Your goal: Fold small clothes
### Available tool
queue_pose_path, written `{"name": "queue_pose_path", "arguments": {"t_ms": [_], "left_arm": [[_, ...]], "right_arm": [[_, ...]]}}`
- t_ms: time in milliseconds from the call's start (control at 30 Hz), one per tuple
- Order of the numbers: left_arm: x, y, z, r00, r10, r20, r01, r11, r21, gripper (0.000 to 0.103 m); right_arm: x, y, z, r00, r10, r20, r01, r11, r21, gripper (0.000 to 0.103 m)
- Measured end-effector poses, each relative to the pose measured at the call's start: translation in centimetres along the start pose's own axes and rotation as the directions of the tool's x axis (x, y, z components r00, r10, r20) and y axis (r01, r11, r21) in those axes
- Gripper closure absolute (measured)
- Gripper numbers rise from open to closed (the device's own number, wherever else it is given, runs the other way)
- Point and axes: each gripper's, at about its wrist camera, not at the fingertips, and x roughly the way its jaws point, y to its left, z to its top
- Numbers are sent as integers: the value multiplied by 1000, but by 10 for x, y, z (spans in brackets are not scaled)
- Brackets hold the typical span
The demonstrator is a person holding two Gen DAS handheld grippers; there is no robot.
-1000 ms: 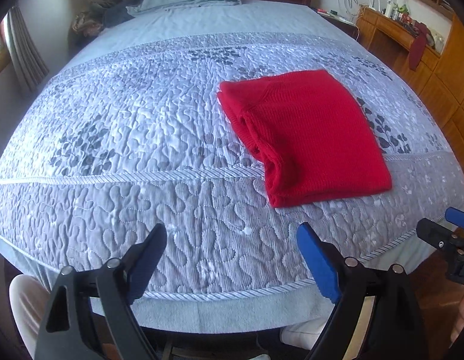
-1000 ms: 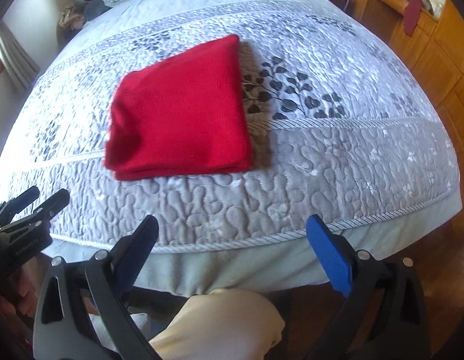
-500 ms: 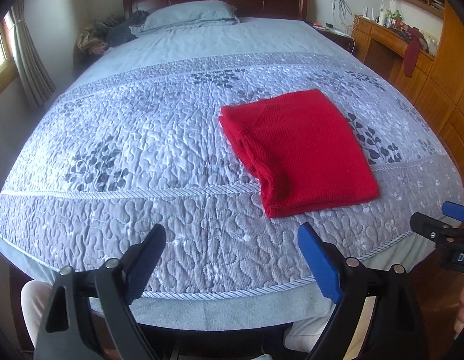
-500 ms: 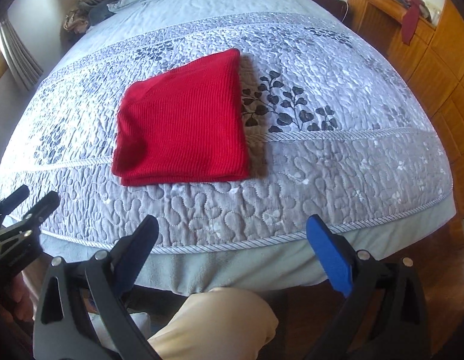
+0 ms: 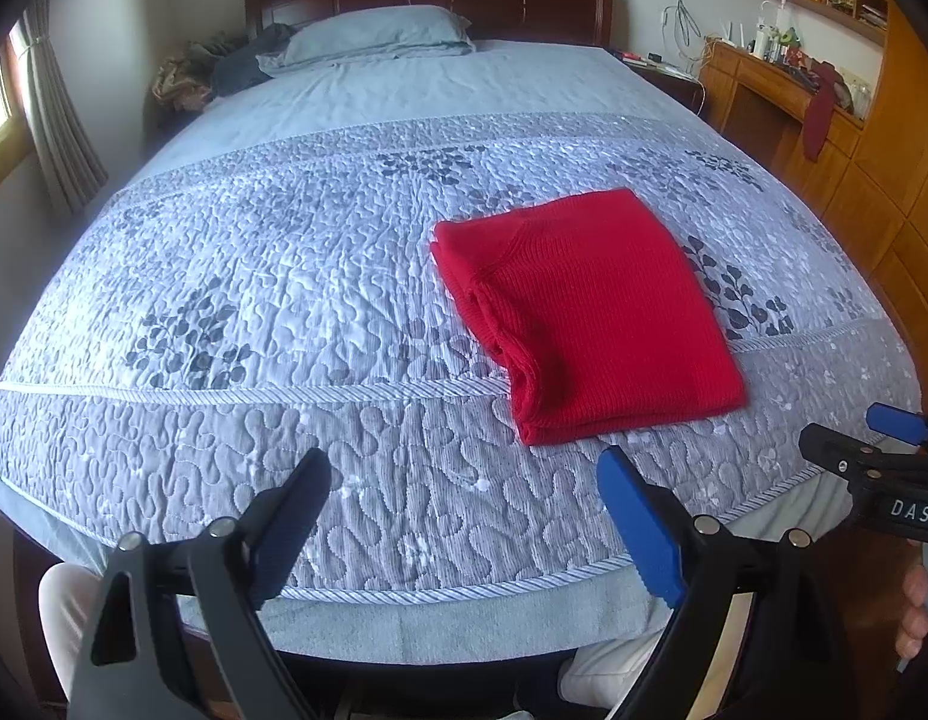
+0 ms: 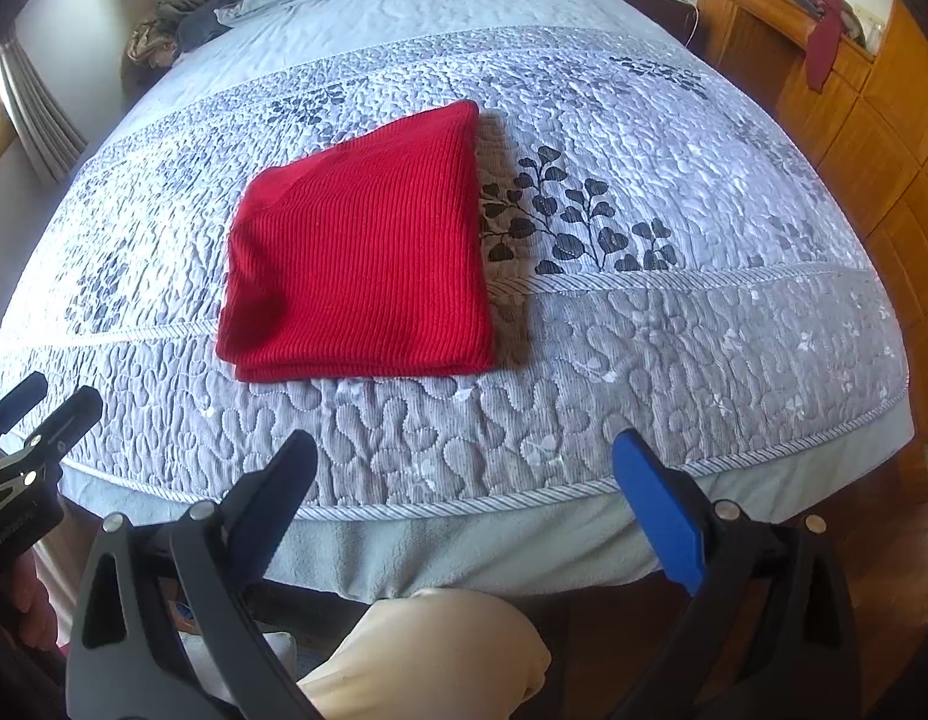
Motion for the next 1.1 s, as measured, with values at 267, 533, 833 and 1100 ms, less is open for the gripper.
{"name": "queue_pose_path", "arguments": {"t_ms": [267,533,833,1100], "left_arm": [[3,1,0,1000,6,-4,-6,1000,6,12],[3,1,1,1000,9,-1,-9,1000,8,12],[1,-2,1,1000,1,6,-1,1000,18,12],[-4,-5,2,1000,-5,23,5,1000,24,11]], "right_arm": [[2,3,1,1000,4,-4,-4,1000,-9,5],[4,5,2,1000,8,-9,-9,1000,-15,5],[6,7,1,1000,20,-15,-20,1000,-6,5],[8,-2,0,999,30,-18,-29,999,28,5]]}}
